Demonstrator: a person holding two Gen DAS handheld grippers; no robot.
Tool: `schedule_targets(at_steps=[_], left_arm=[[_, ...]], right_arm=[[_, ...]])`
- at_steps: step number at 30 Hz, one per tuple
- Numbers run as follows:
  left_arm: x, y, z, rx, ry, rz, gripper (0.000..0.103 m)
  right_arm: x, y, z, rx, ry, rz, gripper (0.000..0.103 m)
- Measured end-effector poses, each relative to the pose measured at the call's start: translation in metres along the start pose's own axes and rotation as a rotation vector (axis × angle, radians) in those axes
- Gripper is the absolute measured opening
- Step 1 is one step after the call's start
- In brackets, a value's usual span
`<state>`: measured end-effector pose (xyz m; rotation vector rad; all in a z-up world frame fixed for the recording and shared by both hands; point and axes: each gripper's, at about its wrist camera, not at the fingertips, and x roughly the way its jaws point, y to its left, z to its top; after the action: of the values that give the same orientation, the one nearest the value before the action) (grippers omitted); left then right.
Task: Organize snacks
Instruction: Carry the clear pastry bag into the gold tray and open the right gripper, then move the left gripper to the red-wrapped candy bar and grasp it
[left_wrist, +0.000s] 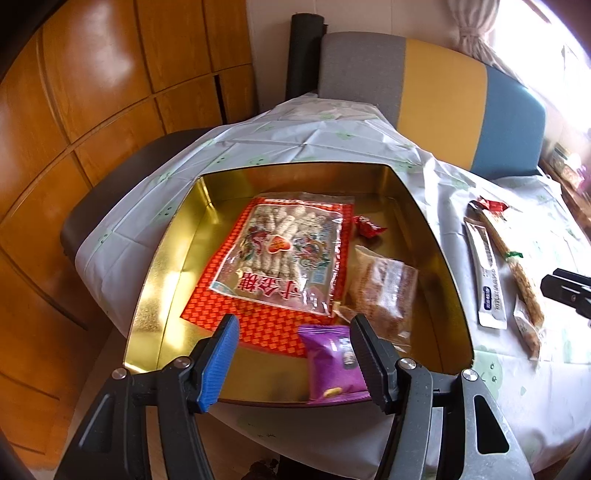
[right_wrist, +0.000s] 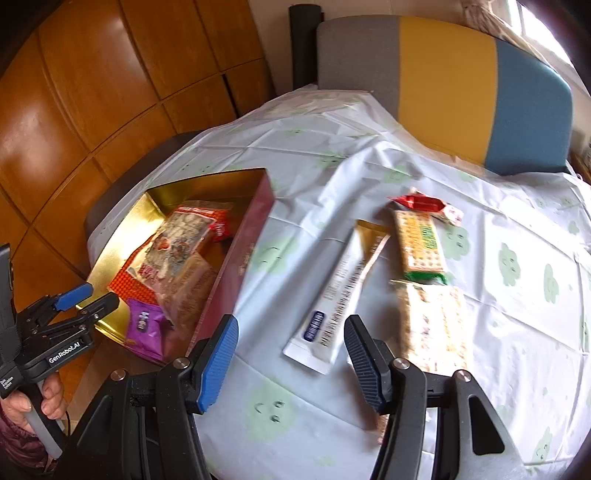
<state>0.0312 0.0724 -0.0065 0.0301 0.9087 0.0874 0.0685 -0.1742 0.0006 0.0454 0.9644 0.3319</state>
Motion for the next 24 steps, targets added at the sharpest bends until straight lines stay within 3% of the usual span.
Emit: schedule_targets(at_steps=[18, 24], left_arm=[[-0.007, -0.05, 0.002, 0.124, -0.003, -0.028, 0.063], [-0.009, -0.072, 0.005, 0.173, 0.001, -0.046, 0.063]], right_arm=[[-0.042, -0.105, -0.023, 0.096, -0.006, -0.198, 0.061], [-0.044, -0.155, -0.034, 0.183, 0.015, -0.264, 0.061]])
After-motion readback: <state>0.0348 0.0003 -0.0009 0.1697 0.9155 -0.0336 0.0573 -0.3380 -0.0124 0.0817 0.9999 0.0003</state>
